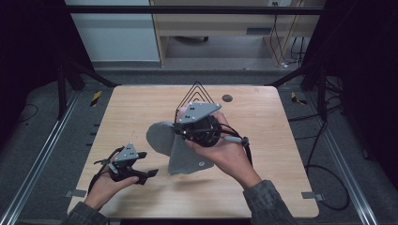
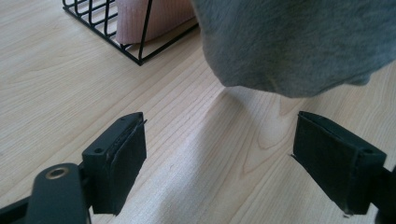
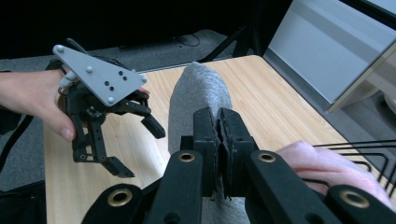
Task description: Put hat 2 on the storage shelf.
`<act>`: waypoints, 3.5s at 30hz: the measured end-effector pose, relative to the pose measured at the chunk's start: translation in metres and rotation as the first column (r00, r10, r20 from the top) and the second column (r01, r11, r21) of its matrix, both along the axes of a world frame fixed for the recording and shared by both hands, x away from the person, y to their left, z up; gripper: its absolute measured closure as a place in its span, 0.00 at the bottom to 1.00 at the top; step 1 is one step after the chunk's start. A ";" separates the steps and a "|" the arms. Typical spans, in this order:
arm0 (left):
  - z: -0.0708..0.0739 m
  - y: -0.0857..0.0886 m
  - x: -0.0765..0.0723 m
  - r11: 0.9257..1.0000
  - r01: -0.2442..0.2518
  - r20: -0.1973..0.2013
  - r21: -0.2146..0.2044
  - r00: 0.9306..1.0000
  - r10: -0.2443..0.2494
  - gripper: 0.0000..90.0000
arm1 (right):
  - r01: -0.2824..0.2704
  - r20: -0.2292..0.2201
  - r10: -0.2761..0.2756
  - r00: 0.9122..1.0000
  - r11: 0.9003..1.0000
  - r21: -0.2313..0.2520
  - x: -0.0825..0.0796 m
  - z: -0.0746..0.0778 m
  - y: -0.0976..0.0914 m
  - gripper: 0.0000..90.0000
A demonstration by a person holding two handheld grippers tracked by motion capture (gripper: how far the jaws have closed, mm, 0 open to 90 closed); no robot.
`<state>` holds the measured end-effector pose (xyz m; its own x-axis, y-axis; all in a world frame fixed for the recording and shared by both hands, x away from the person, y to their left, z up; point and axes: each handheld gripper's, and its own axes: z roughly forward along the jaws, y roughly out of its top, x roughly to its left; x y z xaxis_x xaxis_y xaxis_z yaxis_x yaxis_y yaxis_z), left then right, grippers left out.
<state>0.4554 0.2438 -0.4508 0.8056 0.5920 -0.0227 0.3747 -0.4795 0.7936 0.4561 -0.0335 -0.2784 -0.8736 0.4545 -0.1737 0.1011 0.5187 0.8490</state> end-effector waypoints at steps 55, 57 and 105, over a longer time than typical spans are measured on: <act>0.195 -0.079 0.040 0.978 0.086 0.126 0.192 0.986 -0.111 0.96 | 0.210 -0.019 -0.209 0.978 0.965 0.157 0.032 0.052 -0.099 0.96; 0.206 -0.079 0.044 0.979 0.082 0.136 0.186 0.985 -0.108 0.96 | 0.215 -0.019 -0.215 0.977 0.961 0.176 0.039 0.061 -0.102 0.96; 0.219 -0.093 0.180 0.993 -0.047 0.157 0.104 0.987 0.030 0.97 | 0.349 -0.089 -0.338 0.937 0.917 0.195 0.198 0.074 -0.105 0.96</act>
